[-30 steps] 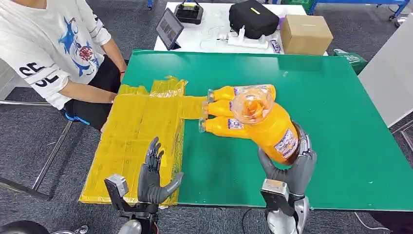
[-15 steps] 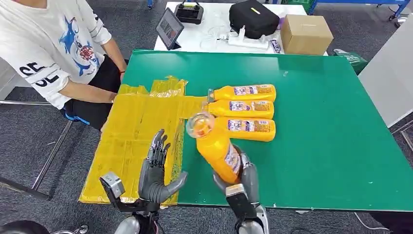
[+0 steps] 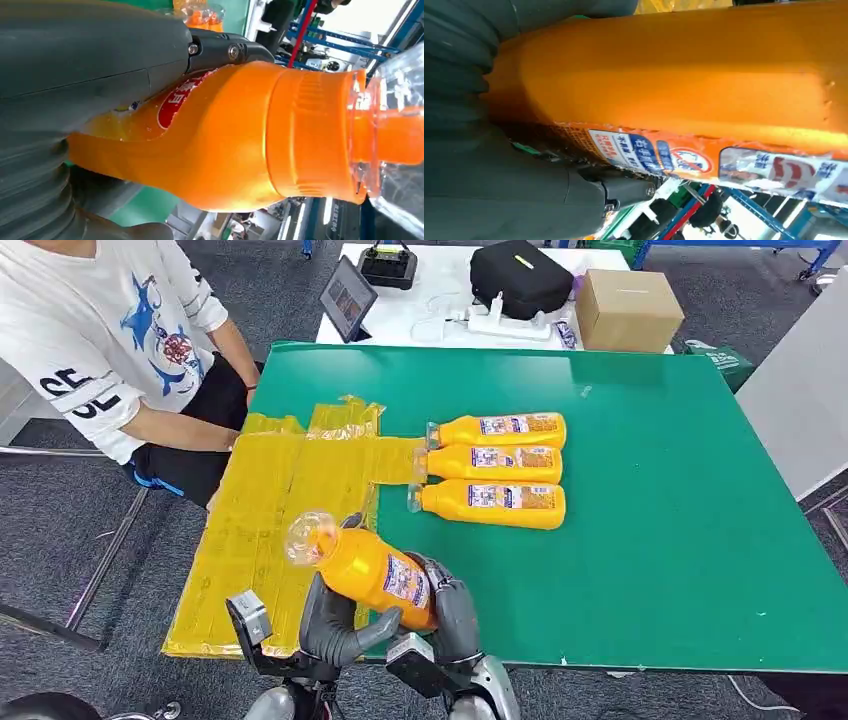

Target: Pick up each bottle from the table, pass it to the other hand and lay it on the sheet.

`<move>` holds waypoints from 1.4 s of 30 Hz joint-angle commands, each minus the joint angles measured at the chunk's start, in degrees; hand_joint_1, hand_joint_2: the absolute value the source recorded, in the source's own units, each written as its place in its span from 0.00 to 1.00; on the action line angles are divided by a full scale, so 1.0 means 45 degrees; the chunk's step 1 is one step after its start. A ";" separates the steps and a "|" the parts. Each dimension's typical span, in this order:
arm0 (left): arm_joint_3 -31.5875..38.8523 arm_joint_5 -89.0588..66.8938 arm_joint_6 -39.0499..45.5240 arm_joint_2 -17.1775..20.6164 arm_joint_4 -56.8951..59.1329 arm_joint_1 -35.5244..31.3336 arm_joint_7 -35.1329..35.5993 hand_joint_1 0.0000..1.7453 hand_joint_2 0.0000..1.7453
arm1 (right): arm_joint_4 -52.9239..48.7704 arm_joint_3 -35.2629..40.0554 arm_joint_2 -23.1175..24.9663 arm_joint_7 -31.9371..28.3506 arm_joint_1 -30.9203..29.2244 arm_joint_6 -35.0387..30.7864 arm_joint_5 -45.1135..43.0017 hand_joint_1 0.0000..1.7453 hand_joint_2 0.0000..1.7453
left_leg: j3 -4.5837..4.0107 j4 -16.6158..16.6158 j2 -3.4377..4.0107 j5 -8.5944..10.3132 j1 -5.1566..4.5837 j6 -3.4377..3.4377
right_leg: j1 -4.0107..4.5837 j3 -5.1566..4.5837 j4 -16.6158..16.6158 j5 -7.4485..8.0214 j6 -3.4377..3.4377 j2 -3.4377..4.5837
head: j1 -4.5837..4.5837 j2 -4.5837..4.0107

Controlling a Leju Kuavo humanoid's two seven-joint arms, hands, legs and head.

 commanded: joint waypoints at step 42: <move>0.0682 -0.0780 0.1191 -0.0046 0.0797 -0.0383 -0.0353 1.00 1.00 | -0.1563 0.1710 -0.0393 -0.0507 0.0061 0.2680 -0.2688 0.00 0.00 | 0.0028 0.0003 0.0004 -0.0013 0.0016 -0.0017 | 0.0019 0.0034 -0.0008 -0.0010 -0.0025 -0.0015 | 0.0000 0.0000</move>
